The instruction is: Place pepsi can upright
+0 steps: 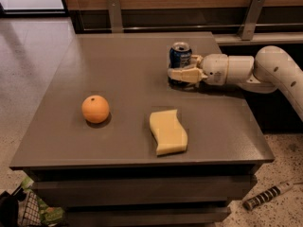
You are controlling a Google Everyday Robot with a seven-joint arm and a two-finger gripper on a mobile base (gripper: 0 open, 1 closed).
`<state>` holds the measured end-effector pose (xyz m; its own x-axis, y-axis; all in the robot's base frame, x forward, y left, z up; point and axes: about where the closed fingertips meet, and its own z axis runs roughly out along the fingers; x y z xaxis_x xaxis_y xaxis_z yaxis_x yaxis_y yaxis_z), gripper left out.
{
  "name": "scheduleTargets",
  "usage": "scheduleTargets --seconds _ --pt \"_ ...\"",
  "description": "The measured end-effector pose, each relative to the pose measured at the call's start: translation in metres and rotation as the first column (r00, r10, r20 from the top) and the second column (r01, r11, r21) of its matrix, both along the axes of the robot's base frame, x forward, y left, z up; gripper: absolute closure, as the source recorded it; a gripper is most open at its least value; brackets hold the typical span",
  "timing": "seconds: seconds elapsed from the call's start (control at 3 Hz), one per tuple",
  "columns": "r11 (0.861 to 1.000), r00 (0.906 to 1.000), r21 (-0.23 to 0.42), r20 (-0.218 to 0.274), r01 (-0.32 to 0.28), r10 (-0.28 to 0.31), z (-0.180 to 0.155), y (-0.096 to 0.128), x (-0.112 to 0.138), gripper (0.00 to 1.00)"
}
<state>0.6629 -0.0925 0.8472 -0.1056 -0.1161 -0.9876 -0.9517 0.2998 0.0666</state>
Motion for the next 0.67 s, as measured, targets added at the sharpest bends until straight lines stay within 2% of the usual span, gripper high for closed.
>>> scheduleTargets --seconds 0.33,0.67 --pt "1.0 1.0 0.0 0.0 0.0 0.0 0.0001 0.0002 0.0 0.05" --pt "1.0 1.0 0.001 0.0 -0.004 0.004 0.0001 0.0023 -0.0001 0.0"
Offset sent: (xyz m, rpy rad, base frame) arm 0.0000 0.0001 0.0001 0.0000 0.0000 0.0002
